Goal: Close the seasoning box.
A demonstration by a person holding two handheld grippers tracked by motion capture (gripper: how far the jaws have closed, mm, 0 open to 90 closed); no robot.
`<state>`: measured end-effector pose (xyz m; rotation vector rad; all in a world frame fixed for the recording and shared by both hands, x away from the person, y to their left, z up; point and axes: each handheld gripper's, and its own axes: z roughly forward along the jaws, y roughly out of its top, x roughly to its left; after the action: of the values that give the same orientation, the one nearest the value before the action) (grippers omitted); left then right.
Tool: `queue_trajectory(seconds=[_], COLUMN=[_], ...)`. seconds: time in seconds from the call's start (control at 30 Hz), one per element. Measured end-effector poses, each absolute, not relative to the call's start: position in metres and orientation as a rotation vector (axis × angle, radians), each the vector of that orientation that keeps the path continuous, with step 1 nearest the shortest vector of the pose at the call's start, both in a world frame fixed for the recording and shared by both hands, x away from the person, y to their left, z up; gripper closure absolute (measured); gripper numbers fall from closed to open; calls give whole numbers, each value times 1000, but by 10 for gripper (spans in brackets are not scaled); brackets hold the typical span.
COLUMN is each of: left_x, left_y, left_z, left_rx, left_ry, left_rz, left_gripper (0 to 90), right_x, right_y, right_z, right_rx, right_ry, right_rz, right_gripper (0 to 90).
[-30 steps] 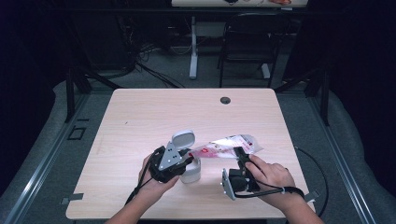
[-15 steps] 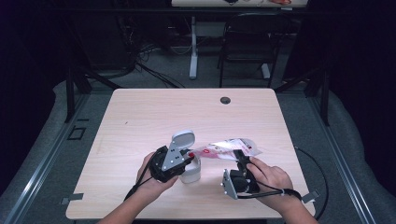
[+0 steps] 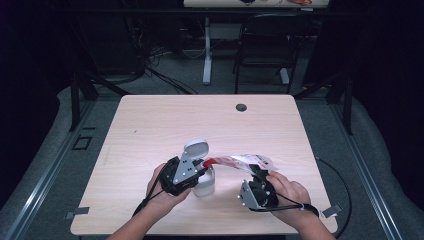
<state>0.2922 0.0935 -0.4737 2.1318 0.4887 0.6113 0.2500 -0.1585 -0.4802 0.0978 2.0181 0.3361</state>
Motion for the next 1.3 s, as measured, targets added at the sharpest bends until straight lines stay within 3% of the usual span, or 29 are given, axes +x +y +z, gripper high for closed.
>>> queue_trajectory(seconds=[0.7,1.3], left_x=[292,291], left_y=[91,89], left_z=[-478,-477], left_rx=[2085,2079], left_ry=[512,497], left_rz=[576,566], left_gripper=[715,716], right_x=[252,254], right_y=[-162,-166], right_z=[-509,-517], right_rx=[250,261], right_ry=[2089,2158], right_rz=[462,478], right_gripper=[855,700])
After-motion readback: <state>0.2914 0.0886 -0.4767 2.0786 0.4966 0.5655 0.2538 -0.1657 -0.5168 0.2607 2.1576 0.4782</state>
